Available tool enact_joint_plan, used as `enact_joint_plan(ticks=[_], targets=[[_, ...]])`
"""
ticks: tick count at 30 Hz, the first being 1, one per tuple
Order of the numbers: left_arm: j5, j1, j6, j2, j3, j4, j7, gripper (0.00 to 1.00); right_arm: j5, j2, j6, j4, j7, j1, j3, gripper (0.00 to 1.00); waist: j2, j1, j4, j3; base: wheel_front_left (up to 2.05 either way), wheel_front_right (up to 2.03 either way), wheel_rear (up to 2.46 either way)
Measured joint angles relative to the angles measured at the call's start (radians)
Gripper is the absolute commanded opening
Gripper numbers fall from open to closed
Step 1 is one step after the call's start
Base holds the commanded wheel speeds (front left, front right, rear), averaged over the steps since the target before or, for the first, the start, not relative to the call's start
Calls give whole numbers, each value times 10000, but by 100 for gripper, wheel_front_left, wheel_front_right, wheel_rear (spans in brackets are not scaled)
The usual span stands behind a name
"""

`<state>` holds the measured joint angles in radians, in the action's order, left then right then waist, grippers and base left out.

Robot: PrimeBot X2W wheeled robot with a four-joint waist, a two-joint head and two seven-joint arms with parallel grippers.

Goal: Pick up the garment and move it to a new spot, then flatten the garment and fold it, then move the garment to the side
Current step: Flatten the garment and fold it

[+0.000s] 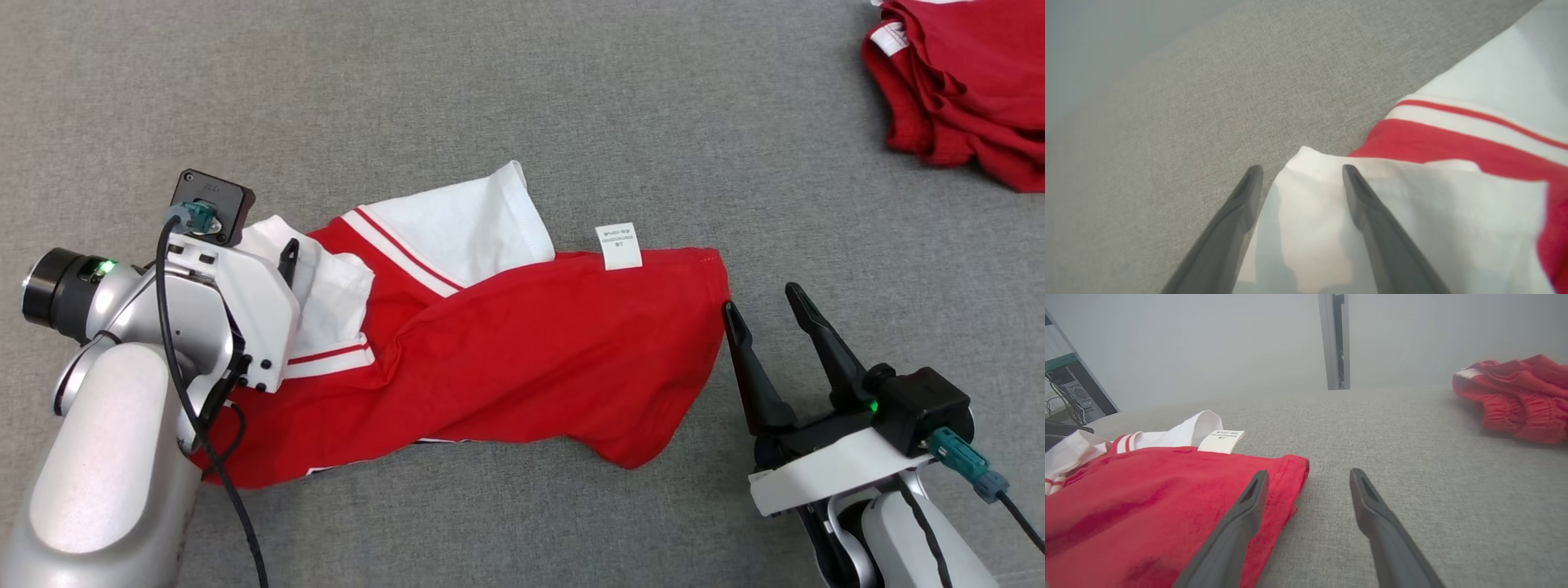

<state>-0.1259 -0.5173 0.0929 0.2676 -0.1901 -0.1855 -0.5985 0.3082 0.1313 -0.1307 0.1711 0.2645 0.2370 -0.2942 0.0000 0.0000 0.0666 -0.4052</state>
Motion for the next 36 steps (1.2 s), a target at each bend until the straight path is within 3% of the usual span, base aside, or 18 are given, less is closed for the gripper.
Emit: enact_joint_plan(ticks=[15, 16, 17, 18, 25, 29, 36], targets=[[-109, -302, -50, 299, 6, -754, -48, 100, 21, 42, -2, -19, 0, 15, 17, 100, 0, 0, 478, -222, 0, 0, 0], [-107, -341, -50, 313, -13, -813, -35, 84, 19, 40, -2, -19, 0, 19, 21, 100, 0, 0, 484, -237, 0, 0, 0], [-107, -382, -50, 311, -33, -853, -15, 37, 19, 33, -2, -19, 0, 25, 15, 100, 0, 0, 485, -245, 0, 0, 0], [-107, -419, -48, 307, -50, -890, 8, 0, 19, 31, -2, -17, 0, 34, 13, 100, 0, 0, 483, -247, 0, 0, 0], [-366, -393, 0, 303, -86, -936, 165, 0, 4, 46, -2, -6, 0, 58, 40, 100, 0, 0, 379, -215, 0, 0, 0], [-562, -153, -61, 228, 73, -453, 1022, 0, 82, 88, -2, 54, 0, 235, -54, 100, 0, 0, 243, -201, 0, 0, 0], [-890, 393, -121, 102, 320, 222, 2167, 0, 1910, 591, -2, 934, -2, 870, -1208, 100, 0, 0, 16, -107, 0, 0, 0]])
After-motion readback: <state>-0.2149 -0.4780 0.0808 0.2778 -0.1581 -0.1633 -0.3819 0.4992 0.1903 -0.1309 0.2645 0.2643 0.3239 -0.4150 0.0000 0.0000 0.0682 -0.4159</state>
